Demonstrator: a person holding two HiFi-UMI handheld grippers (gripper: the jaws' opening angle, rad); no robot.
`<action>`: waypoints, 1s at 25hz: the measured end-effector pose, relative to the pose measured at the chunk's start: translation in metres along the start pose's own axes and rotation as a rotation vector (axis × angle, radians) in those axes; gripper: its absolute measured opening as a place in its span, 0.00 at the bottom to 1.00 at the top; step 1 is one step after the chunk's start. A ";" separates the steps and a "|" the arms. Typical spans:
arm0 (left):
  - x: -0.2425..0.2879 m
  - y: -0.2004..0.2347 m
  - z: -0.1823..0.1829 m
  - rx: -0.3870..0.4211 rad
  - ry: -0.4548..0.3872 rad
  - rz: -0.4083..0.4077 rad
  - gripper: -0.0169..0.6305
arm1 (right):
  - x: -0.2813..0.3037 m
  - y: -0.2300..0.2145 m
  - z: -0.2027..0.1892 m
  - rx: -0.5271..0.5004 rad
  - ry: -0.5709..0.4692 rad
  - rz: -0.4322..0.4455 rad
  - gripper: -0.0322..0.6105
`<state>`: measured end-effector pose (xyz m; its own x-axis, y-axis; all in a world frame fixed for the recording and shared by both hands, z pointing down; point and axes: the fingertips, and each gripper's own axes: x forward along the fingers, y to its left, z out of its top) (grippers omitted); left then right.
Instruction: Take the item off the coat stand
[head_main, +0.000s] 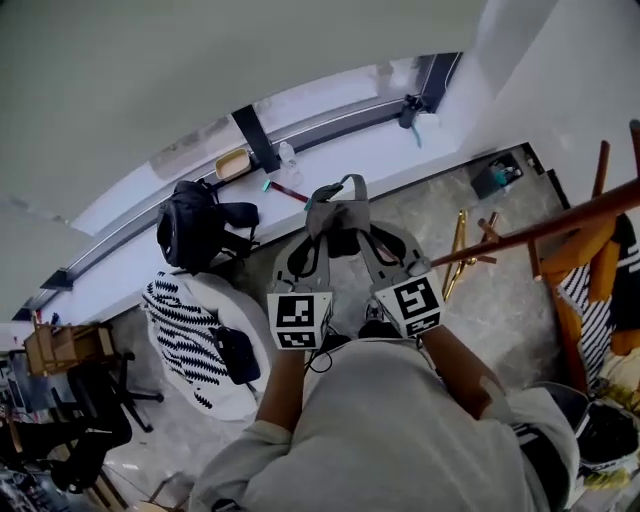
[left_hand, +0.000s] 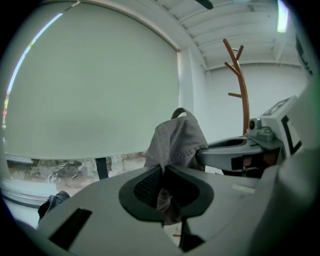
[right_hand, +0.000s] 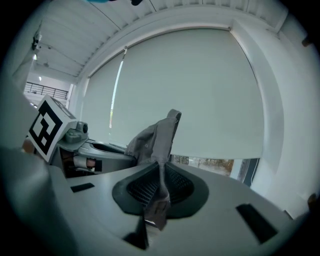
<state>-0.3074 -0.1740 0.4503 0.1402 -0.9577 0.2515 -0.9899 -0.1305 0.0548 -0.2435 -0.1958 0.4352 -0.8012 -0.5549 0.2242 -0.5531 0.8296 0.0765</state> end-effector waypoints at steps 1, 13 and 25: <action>-0.004 -0.001 0.008 -0.003 -0.015 0.000 0.07 | -0.003 0.001 0.008 -0.013 -0.015 -0.001 0.10; -0.018 -0.026 0.048 0.052 -0.097 -0.045 0.07 | -0.036 -0.007 0.044 -0.035 -0.094 -0.052 0.10; 0.000 -0.048 0.048 0.062 -0.094 -0.116 0.07 | -0.051 -0.027 0.037 -0.040 -0.064 -0.122 0.10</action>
<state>-0.2611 -0.1806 0.4010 0.2544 -0.9546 0.1549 -0.9668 -0.2549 0.0174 -0.1957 -0.1925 0.3862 -0.7421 -0.6536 0.1487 -0.6389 0.7568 0.1379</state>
